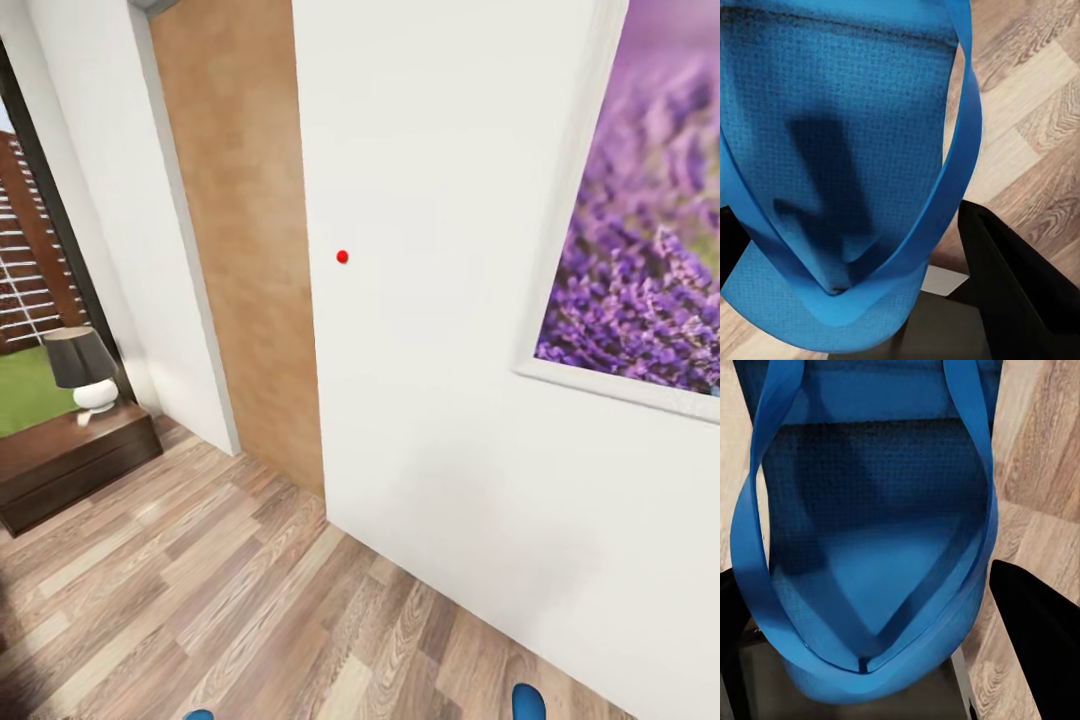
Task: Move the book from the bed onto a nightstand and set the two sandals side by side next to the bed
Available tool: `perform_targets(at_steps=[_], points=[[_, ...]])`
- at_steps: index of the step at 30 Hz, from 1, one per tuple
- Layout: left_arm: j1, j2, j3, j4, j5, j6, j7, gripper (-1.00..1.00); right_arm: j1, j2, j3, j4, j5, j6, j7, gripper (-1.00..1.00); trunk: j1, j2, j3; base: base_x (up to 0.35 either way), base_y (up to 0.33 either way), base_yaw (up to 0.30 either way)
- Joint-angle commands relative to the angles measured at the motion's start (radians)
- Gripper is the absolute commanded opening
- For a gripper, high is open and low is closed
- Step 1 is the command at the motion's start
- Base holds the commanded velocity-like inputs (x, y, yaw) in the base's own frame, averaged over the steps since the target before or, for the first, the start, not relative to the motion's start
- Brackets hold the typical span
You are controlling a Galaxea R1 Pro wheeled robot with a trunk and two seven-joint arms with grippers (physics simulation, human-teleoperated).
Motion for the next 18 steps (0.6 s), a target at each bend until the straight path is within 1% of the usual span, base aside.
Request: perform_targets(at_steps=[1,16,18], points=[[-0.001,0.000,-0.009,0.001,0.005,-0.003,0.004,-1.00,-0.001,0.000,0.008,0.002,-0.011,0.001,0.005,-1.00,0.001,-0.002,-0.002,0.316,0.000,0.290],[-0.001,-0.002,-0.009,0.001,0.003,-0.003,0.004,-1.00,-0.001,0.001,0.008,0.002,-0.011,0.001,0.005,-1.00,0.001,-0.002,-0.002,0.330,0.000,0.290],[-0.001,-0.002,-0.009,0.001,0.003,-0.003,0.004,-1.00,-0.001,0.001,0.008,0.002,-0.011,0.001,0.005,-1.00,0.001,-0.002,-0.002,0.330,0.000,0.205]])
